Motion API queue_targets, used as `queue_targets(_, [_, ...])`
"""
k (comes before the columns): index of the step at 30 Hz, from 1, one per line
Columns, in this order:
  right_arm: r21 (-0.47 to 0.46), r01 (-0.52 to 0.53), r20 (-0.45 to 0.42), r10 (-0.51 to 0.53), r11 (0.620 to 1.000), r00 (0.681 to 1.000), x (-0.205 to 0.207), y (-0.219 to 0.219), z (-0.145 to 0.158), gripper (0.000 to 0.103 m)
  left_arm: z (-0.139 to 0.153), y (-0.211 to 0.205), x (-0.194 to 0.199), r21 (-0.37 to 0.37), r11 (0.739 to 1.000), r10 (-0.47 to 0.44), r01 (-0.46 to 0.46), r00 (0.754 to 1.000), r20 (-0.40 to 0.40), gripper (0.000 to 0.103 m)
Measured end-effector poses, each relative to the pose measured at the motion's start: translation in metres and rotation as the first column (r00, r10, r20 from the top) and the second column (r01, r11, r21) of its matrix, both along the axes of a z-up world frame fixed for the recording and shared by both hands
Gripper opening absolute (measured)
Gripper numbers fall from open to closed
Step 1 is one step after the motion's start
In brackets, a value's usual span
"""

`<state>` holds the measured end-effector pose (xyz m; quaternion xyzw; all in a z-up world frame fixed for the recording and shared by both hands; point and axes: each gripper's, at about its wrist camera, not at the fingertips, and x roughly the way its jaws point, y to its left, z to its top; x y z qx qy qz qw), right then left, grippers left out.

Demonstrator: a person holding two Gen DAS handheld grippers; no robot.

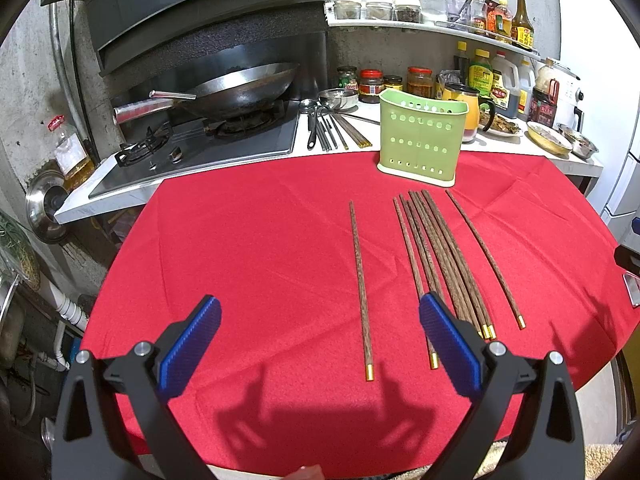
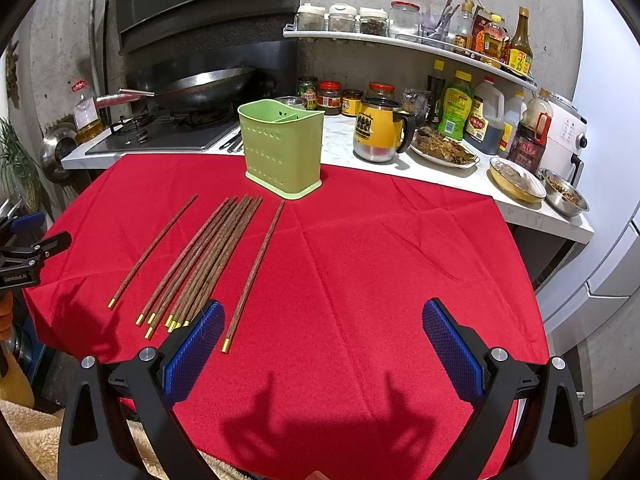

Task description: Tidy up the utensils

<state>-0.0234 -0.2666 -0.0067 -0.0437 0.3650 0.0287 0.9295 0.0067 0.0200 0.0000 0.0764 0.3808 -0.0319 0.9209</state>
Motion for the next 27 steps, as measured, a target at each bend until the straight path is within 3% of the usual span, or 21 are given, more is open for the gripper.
queue_targets(13, [0.062,-0.002,0.024,0.0,0.998,1.0,0.016,0.008,-0.015,0.097,-0.025,0.008,0.019,-0.041,0.999,0.03,-0.033,0.997,-0.073,0.097])
queue_targets(23, [0.079,-0.004,-0.09,0.011,0.997,0.996,0.051,0.035,-0.068,0.095,-0.071,0.003,0.041,-0.011,1.0,0.008,-0.01,0.988,-0.156,0.096])
queue_targets(27, [0.077,-0.013,-0.106,0.021,0.997,0.994,0.063,0.048,-0.082,0.091,-0.083,0.0,0.049,-0.024,1.0,-0.022,0.018,0.982,-0.187,0.075])
